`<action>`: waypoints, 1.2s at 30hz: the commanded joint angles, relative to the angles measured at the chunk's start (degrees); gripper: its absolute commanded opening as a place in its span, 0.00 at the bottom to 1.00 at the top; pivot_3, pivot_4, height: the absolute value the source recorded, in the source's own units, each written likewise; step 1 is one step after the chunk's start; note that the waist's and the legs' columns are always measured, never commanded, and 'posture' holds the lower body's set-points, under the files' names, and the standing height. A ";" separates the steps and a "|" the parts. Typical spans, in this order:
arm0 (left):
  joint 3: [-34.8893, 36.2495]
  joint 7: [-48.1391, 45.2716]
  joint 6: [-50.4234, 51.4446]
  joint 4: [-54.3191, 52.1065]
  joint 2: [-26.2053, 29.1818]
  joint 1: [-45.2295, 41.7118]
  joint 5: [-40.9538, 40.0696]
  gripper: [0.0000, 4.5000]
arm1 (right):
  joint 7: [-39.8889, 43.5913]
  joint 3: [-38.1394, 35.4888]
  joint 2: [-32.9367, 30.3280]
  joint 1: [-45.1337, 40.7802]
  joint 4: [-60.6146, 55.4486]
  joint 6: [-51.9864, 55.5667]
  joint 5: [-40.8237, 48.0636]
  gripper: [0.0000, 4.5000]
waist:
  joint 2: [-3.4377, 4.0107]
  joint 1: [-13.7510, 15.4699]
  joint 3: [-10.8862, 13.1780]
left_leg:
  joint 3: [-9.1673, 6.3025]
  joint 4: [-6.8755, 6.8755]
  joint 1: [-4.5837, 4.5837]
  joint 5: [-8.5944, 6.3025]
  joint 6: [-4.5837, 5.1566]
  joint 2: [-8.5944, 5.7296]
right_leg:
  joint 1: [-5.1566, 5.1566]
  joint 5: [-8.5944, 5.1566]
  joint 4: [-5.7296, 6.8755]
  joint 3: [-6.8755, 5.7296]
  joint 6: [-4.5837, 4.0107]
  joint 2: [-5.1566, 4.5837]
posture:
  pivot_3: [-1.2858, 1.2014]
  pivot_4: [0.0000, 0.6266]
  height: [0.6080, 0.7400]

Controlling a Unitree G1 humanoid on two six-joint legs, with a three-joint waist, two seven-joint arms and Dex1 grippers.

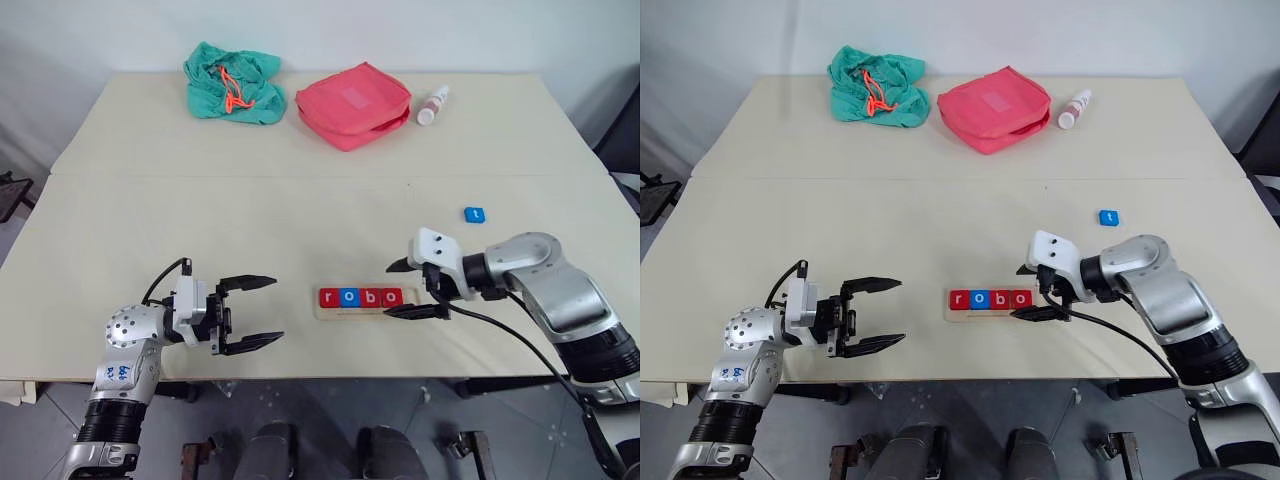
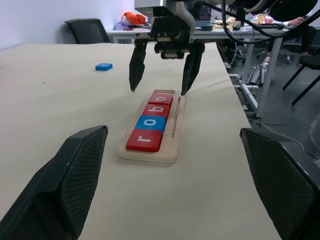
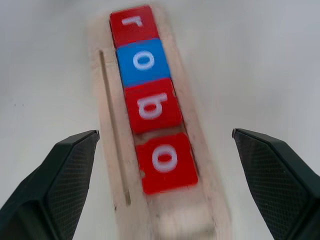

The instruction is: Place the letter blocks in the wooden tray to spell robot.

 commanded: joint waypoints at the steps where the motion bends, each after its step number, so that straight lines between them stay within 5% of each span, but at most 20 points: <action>1: -0.08 -0.32 -0.93 -0.83 -0.34 0.00 -0.27 1.00 | -1.46 -4.88 -3.01 3.11 -3.39 1.95 1.71 0.90 | 0.00 -0.01 0.00 | 0.01 0.00 0.00 0.00 0.00 0.00 | 0.00 0.00 0.00 0.00 0.00 0.00 | 0.52 0.24 1.00; 13: -0.71 -1.39 -1.09 0.59 -0.99 -1.75 -0.23 1.00 | -5.35 -4.12 -2.68 5.02 -5.40 4.64 2.28 0.01 | 0.00 -0.30 0.00 | 0.08 -0.02 0.02 0.00 0.00 0.04 | -0.02 0.00 -0.01 0.02 0.00 0.02 | 0.52 0.24 1.00; 36: 0.39 0.56 -0.89 -2.01 -0.14 1.01 -0.34 1.00 | -6.16 -0.93 0.47 1.59 -2.51 3.79 1.78 0.01 | 0.00 -0.28 0.00 | 0.04 0.00 0.01 0.00 0.00 0.02 | -0.01 0.00 -0.01 0.02 0.00 0.02 | 0.52 0.24 1.00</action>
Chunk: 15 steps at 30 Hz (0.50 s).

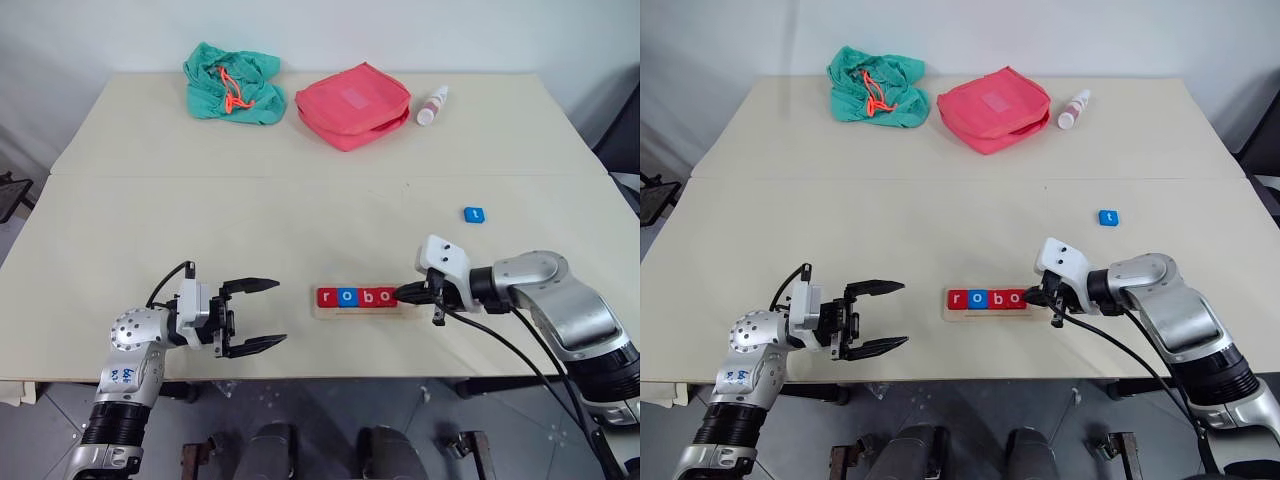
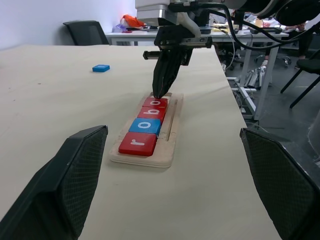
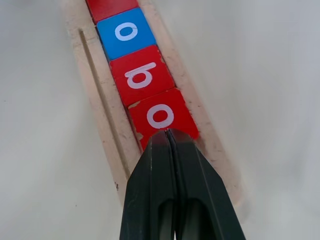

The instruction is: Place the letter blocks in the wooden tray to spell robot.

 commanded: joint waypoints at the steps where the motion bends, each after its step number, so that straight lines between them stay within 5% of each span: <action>1: 0.85 0.27 -0.61 -1.93 0.63 0.40 -0.34 1.00 | -0.10 -1.85 -1.07 -0.79 -0.13 -0.70 0.36 0.01 | 0.00 -0.06 0.00 | 0.00 0.00 0.00 0.00 0.00 0.00 | 0.00 0.00 0.00 0.00 0.00 0.00 | 0.52 0.24 1.00; 7: 0.92 0.01 -0.64 -1.13 0.76 -0.20 -0.45 1.00 | -2.04 -7.98 -0.77 0.30 -1.45 -0.33 3.25 0.01 | 0.00 0.02 0.00 | 0.00 0.00 0.00 0.00 0.00 0.00 | 0.00 0.00 0.00 0.00 0.00 0.00 | 0.52 0.24 1.00; 15: 0.90 -0.86 1.10 -3.30 2.29 -0.67 -1.13 1.00 | -16.82 -28.68 7.81 11.44 -4.19 -2.27 9.12 0.04 | -0.02 0.58 -0.01 | -0.05 -0.05 -0.01 0.00 0.00 -0.05 | 0.00 0.00 0.05 -0.01 0.00 -0.03 | 0.52 0.24 1.00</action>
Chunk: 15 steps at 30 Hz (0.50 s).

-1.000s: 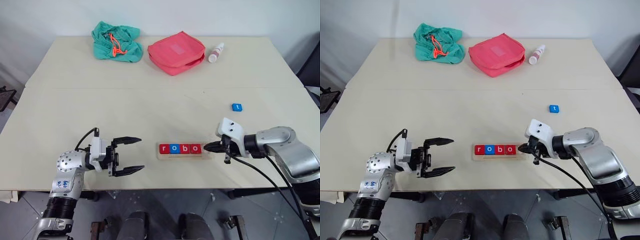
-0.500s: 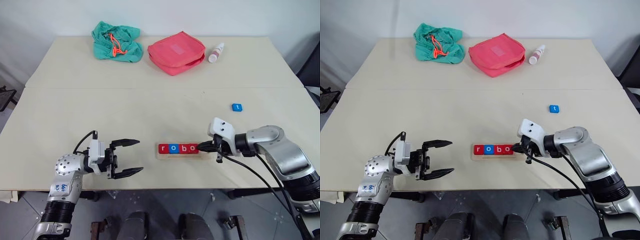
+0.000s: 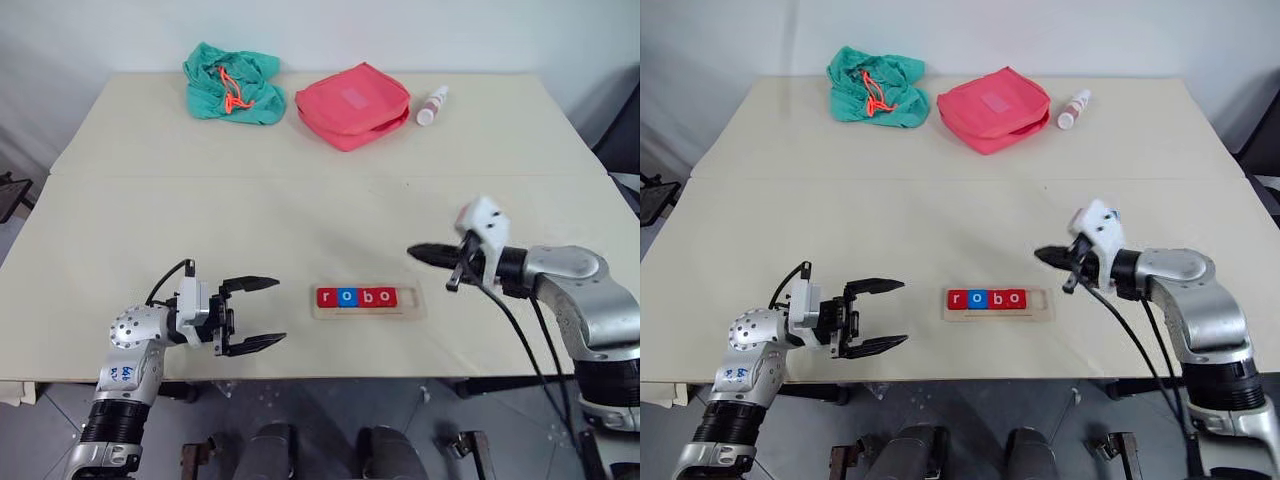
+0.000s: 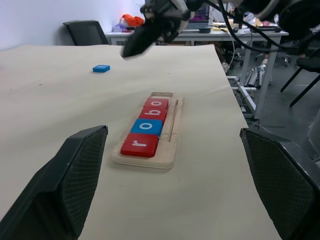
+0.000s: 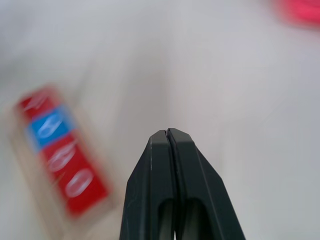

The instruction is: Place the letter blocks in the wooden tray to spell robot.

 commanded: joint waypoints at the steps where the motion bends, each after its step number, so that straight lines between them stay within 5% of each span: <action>1: 1.16 -0.67 0.33 -3.33 1.57 0.46 -1.31 1.00 | -4.32 -7.27 -0.07 5.75 -4.57 2.16 2.47 0.09 | 0.00 0.27 0.00 | 0.00 -0.02 0.00 -0.01 0.01 -0.01 | 0.00 0.00 0.01 0.00 0.00 0.00 | 0.52 0.24 1.00; 13: 2.15 -2.53 -0.21 1.61 2.53 -2.93 -1.07 1.00 | -16.21 -11.49 3.56 12.05 -2.25 -1.54 1.23 0.99 | 0.01 -0.45 0.00 | 0.18 -0.12 0.08 0.03 -0.03 0.05 | -0.06 0.00 0.01 0.10 0.00 0.05 | 0.52 0.24 1.00; 15: 2.04 -2.54 -0.49 2.07 2.20 -3.13 -1.05 1.00 | -16.95 -11.65 3.54 12.83 -2.82 -1.39 1.57 0.99 | 0.01 -0.41 0.00 | 0.17 -0.11 0.08 0.03 -0.03 0.05 | -0.05 0.00 0.01 0.08 0.00 0.05 | 0.52 0.24 1.00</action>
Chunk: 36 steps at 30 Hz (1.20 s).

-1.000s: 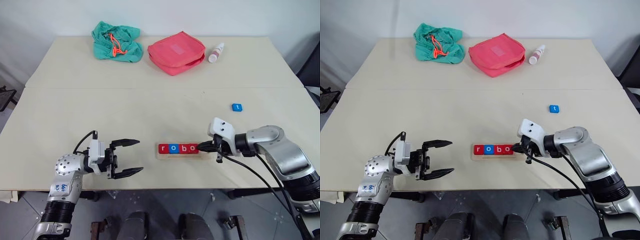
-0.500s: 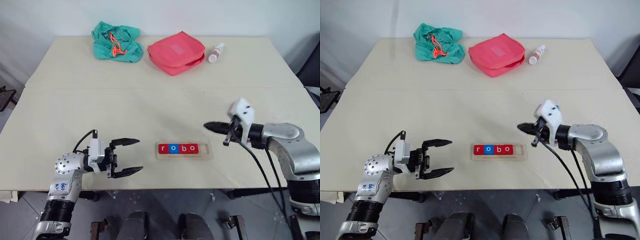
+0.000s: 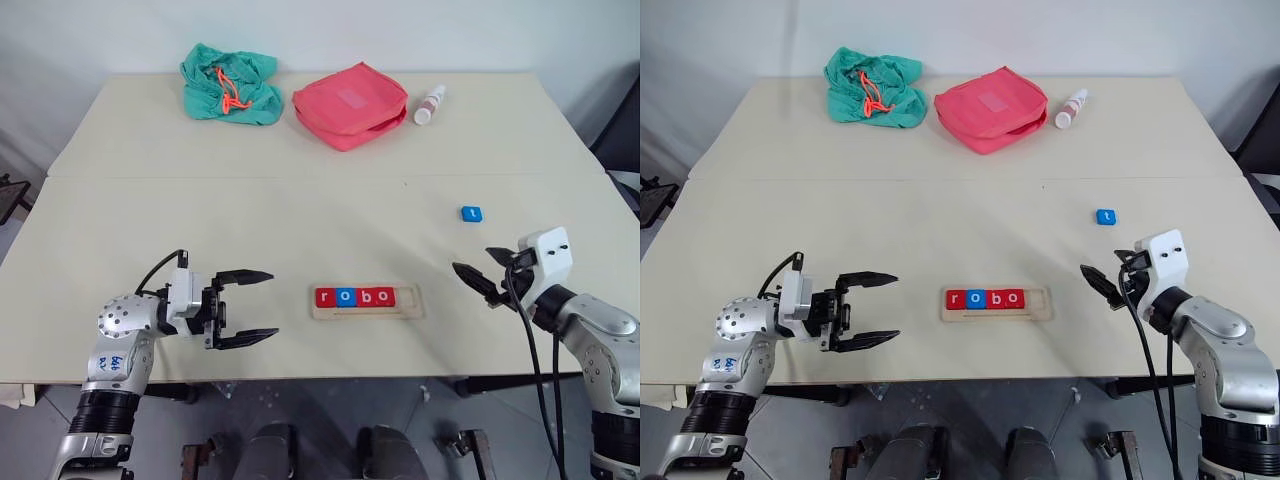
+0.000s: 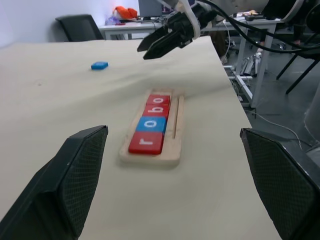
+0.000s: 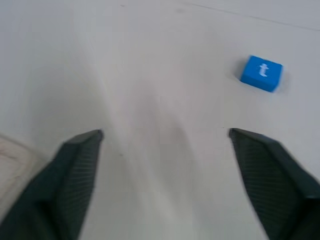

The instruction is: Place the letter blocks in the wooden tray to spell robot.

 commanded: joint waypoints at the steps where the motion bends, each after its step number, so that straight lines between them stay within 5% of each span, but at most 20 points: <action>1: 1.07 -0.41 -1.10 0.27 -0.21 -0.59 -0.75 1.00 | -1.73 -2.41 -0.05 1.26 -1.68 -1.29 0.40 0.99 | 0.00 0.13 0.00 | 0.00 0.01 0.00 0.00 0.00 -0.01 | 0.00 0.00 0.00 0.00 0.00 0.00 | 0.52 0.24 1.00; 8: 1.24 -0.57 -1.28 0.97 -0.26 -0.24 -0.79 1.00 | -5.65 -4.22 0.65 2.46 -2.81 -0.89 0.82 0.99 | 0.00 0.02 0.00 | -0.01 0.02 0.00 0.00 0.00 0.00 | 0.01 0.00 0.03 0.01 0.00 -0.01 | 0.52 0.24 1.00; 14: 1.17 0.02 -1.17 0.25 -0.34 0.14 -0.66 1.00 | -10.58 -2.13 2.31 -5.82 5.78 -2.28 -1.23 0.99 | 0.00 -0.17 0.00 | 0.05 0.04 0.02 0.00 0.00 0.01 | -0.01 0.00 0.04 0.04 0.00 -0.01 | 0.52 0.24 1.00; 26: 1.54 1.98 -0.89 -3.11 -0.99 2.49 -0.59 1.00 | -11.10 6.35 5.16 -33.73 49.02 -22.66 -10.50 0.99 | 0.01 -0.65 0.00 | 0.02 0.00 0.03 0.00 0.00 0.00 | -0.12 0.00 0.27 0.00 0.00 -0.04 | 0.52 0.24 1.00; 36: 2.00 3.89 -0.56 -6.32 -0.85 5.14 -0.77 1.00 | -13.96 8.09 6.88 -38.75 62.36 -31.43 -13.99 0.99 | 0.01 -1.70 0.00 | -0.08 -0.04 0.00 0.00 0.00 0.00 | -0.12 0.00 0.29 -0.04 0.00 -0.04 | 0.52 0.24 1.00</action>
